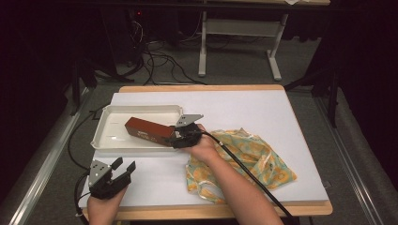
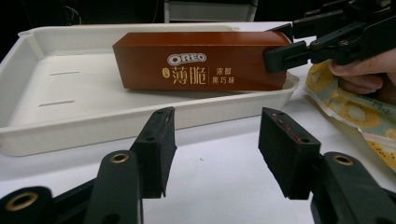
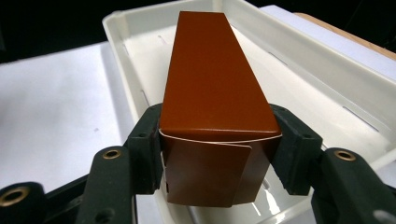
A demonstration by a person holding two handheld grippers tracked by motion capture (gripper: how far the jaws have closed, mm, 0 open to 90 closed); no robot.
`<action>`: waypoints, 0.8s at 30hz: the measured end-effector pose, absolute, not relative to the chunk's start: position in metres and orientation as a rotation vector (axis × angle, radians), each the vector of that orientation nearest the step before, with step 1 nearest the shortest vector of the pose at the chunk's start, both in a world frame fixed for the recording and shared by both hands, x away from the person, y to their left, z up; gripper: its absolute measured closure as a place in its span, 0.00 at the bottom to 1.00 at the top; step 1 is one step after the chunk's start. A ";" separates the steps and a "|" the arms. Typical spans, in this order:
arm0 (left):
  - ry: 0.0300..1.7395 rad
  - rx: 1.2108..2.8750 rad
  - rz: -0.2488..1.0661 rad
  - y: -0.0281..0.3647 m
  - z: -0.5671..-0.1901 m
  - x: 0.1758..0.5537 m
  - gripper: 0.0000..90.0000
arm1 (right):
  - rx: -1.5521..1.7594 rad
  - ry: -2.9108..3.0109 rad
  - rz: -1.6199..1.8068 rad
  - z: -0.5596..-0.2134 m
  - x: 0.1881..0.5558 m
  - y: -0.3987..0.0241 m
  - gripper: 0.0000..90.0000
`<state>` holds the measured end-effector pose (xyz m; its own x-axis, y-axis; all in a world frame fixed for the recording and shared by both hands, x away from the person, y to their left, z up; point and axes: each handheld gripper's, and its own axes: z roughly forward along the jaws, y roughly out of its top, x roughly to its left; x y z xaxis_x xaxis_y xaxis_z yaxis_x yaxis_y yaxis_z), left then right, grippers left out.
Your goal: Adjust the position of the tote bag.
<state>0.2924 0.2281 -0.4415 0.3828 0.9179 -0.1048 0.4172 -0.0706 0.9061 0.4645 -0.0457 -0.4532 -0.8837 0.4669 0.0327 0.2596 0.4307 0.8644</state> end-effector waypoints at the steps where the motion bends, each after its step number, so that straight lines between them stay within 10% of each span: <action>1: 1.196 1.670 0.646 0.228 -0.442 0.292 0.52 | 0.637 2.476 1.440 -0.454 0.466 -0.045 0.49; 24: 1.240 1.704 0.656 0.223 -0.447 0.294 0.52 | 0.432 2.589 1.548 -0.468 0.486 -0.053 0.49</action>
